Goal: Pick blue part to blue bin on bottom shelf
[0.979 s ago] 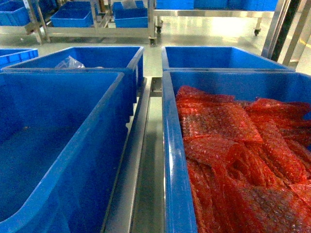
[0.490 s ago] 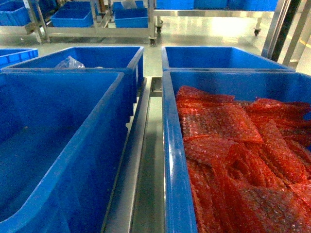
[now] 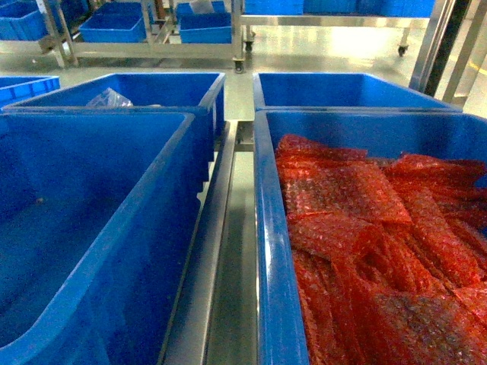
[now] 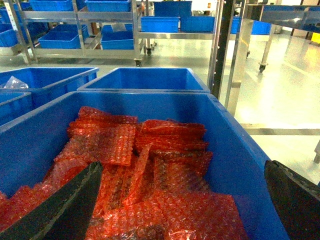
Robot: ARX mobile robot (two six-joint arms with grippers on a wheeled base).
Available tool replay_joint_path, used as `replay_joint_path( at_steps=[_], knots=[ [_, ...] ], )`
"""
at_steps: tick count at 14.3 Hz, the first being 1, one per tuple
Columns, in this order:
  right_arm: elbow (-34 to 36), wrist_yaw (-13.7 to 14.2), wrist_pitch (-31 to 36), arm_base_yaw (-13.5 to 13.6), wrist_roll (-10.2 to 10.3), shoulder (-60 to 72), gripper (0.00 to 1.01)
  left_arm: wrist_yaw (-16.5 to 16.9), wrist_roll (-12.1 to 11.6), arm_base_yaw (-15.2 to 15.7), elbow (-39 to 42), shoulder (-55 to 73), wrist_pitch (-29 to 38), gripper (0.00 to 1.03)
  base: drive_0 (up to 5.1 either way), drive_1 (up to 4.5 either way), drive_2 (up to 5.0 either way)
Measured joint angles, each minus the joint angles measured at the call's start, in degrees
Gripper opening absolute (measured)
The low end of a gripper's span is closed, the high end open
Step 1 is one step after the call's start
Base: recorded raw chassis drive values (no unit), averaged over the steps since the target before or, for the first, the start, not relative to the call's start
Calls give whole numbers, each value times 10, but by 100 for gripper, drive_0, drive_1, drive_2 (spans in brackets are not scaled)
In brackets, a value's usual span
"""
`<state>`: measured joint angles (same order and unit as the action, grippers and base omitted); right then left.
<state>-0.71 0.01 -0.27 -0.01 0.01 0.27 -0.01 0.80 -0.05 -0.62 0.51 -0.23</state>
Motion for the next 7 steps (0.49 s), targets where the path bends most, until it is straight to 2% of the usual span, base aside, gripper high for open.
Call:
replay_joint_path(
  at_steps=[7],
  knots=[
    [0, 0, 0, 0, 0, 0, 98, 0, 0, 0, 0, 0, 0, 98, 0, 0, 0]
  ],
)
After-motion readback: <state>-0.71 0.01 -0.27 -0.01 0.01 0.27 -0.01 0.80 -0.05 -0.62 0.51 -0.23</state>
